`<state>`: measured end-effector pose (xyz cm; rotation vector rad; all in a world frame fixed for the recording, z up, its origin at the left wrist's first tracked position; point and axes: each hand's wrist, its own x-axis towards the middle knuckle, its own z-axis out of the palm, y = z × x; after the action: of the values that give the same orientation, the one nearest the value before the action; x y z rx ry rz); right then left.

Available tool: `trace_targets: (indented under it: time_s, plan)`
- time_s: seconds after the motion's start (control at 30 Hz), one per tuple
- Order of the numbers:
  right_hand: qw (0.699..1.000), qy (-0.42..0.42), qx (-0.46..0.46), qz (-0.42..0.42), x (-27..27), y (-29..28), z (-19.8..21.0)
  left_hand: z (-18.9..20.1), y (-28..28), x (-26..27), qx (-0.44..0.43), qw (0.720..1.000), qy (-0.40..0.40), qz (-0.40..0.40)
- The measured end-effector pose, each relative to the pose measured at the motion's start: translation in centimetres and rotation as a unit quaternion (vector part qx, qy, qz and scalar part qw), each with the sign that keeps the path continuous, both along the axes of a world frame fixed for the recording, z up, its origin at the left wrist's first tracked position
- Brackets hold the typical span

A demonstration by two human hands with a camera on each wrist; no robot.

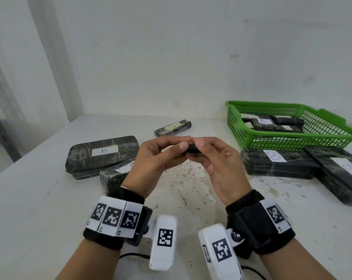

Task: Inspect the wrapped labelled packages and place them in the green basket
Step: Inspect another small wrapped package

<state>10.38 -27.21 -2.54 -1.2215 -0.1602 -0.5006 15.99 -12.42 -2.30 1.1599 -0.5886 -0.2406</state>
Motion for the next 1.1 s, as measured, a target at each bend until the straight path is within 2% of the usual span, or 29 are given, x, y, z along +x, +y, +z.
trace_targets:
  time_s: [0.3,0.4,0.5,0.6,0.8,0.9,1.1]
  plan:
    - [0.999,-0.001,0.010,0.041,0.1,-0.2,0.0,0.1,-0.2,0.0,0.001,1.000,0.017,-0.003]
    - [0.999,0.004,0.020,0.049,0.1,-0.3,0.0,0.4,-0.2,-0.1,-0.012,0.999,0.048,0.000]
    - [0.998,0.008,-0.010,0.055,0.1,-0.3,0.1,0.7,-0.2,0.2,-0.023,0.996,0.088,0.025]
    - [0.997,0.045,-0.031,0.063,-0.1,-0.1,0.2,0.5,-0.1,0.4,-0.018,0.995,0.096,0.029]
    - [0.992,0.118,-0.048,-0.008,0.1,-0.2,0.1,-0.2,0.3,1.2,-0.014,0.999,0.041,0.026]
    - [0.992,0.101,-0.077,-0.015,0.1,-0.7,0.4,-0.3,0.4,1.2,0.001,1.000,0.019,0.013]
    - [0.996,0.052,-0.069,-0.032,0.1,-0.8,0.2,-0.7,0.2,1.0,0.049,0.998,-0.039,0.011]
